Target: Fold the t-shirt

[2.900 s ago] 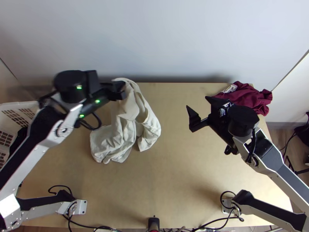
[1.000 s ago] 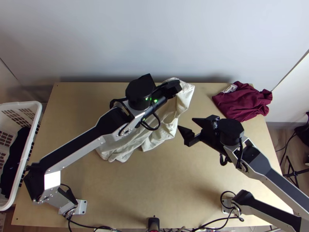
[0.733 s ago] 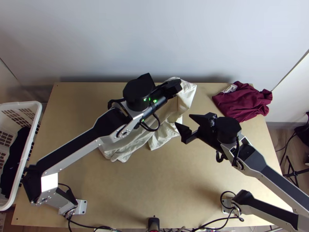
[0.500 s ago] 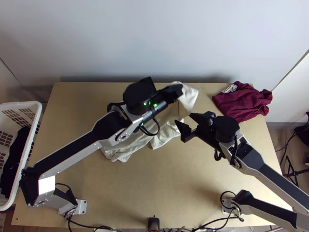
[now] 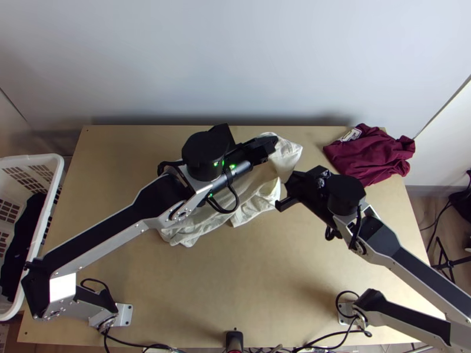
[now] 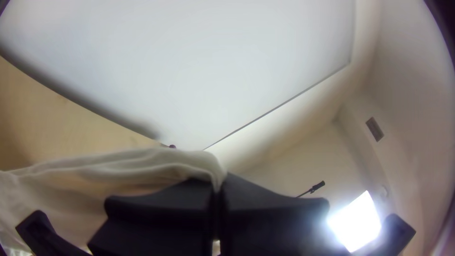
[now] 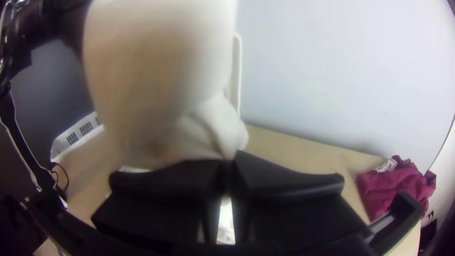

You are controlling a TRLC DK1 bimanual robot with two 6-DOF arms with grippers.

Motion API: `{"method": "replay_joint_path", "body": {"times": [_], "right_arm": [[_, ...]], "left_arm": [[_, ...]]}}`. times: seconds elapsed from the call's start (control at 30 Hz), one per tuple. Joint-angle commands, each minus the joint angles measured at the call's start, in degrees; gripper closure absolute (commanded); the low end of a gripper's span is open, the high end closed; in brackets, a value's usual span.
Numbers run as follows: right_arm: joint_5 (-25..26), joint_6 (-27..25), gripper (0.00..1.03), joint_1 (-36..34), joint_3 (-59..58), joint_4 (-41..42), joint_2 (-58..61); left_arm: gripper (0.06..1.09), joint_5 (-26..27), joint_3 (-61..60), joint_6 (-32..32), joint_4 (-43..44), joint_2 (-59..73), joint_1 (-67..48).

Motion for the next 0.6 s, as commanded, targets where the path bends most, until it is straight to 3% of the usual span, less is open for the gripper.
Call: {"method": "replay_joint_path", "body": {"times": [0.0, 0.23, 0.27, 0.3, 0.33, 0.37, 0.57], "right_arm": [[0.65, -0.98, 1.00, -0.03, -0.16, -0.26, -1.61], [0.65, -2.74, 1.00, -0.38, 1.07, -2.28, -3.89], [0.65, -3.18, 1.00, -0.29, 2.12, -3.42, -4.07], [0.65, -3.36, 1.00, -0.29, 3.26, -4.30, -4.16], [0.65, -3.62, 1.00, -0.29, 4.58, -5.53, -4.25], [0.65, -3.80, 1.00, -0.12, 6.08, -6.94, -4.42], [0.65, -6.70, 1.00, -0.29, 11.35, -9.40, -5.30]], "left_arm": [[1.05, -0.61, -0.88, 1.62, 0.50, 0.53, 4.15], [1.01, -0.70, -2.37, 6.45, 1.29, 3.60, 10.66], [0.92, -0.26, -3.51, 7.68, 1.64, 3.87, 11.01], [0.71, 0.88, -4.57, 9.26, 1.64, 4.22, 11.10], [0.35, 1.76, -5.89, 9.70, 1.64, 4.48, 11.27], [0.07, 2.02, -7.56, 9.79, 1.64, 4.57, 11.36], [0.10, 6.33, -12.65, 11.64, 1.64, 4.04, 11.36]]}}
